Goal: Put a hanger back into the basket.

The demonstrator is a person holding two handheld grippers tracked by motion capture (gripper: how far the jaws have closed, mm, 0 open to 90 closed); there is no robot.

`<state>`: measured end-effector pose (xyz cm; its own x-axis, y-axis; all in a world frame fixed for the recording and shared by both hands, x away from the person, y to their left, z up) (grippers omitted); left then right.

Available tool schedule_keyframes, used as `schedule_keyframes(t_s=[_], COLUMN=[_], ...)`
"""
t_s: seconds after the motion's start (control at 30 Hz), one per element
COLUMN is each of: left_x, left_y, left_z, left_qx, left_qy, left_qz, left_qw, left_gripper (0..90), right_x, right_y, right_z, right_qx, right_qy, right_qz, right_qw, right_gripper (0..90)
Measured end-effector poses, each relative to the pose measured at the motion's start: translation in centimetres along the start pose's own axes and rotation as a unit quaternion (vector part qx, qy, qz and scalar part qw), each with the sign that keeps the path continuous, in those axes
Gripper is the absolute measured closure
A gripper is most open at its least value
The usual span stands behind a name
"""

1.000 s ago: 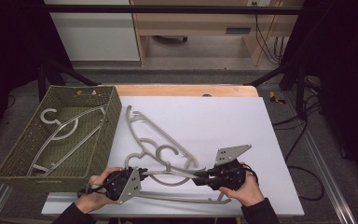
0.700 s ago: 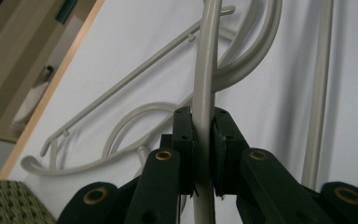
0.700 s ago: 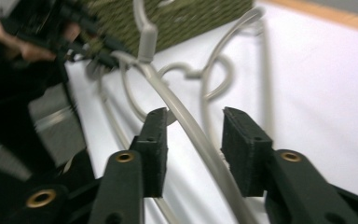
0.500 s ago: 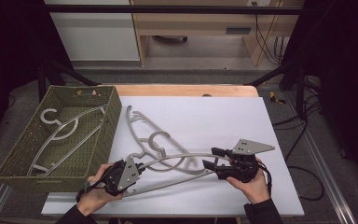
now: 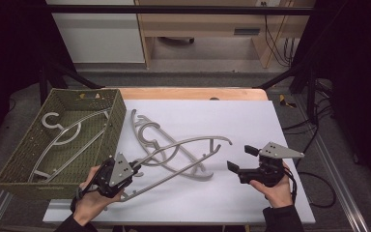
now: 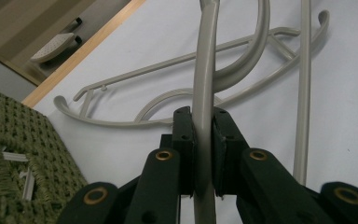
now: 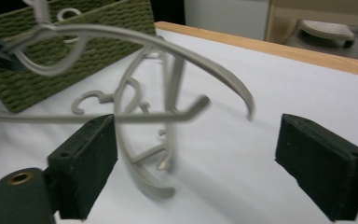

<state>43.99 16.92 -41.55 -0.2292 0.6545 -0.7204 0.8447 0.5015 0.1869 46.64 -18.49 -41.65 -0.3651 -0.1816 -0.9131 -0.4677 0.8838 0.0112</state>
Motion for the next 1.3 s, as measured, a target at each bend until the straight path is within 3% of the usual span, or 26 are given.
schedule_keyframes(t_s=[0.37,0.57,0.93,1.1,1.3], left_x=[-1.2,-2.0,-4.7,-5.0,-4.4], left_y=[0.6,1.6,3.7,5.3,8.0], left_z=[-2.9,-4.5,-8.0,-9.0,-9.8], left_qx=[-0.005,-0.003,-0.024,-0.03,-0.05], left_qy=[-0.026,-0.039,-0.057,-0.051,-0.038], left_qz=[-0.029,-0.041,-0.034,-0.03,-0.046], left_qw=[0.9992,0.9984,0.9975,0.9978,0.997], left_gripper=[81.3,81.3,81.4,81.4,81.4], right_x=[1.8,1.6,1.5,1.5,1.5], right_y=[-2.6,-2.9,-3.6,-3.8,-3.9], right_z=[0.6,0.3,-0.2,-0.4,-0.4], right_qx=[0.062,0.069,0.08,0.083,0.088], right_qy=[0.019,0.01,-0.001,-0.001,0.002], right_qz=[0.002,0.012,0.021,0.024,0.028], right_qw=[0.9979,0.9975,0.9966,0.9963,0.9957], right_gripper=[7.4,7.5,5.0,4.3,3.3])
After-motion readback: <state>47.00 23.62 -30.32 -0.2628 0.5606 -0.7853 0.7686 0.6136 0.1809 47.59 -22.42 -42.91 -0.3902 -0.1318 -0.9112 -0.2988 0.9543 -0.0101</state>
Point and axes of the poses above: each handheld gripper's, and its own axes: z roughly forward along the jaws, x roughly out of its underside, y roughly to its left, the point moved 7 cm from there along z, roughly forward along the jaws, and after that the axes turned 14 degrees about x, right-handed, at the moved point
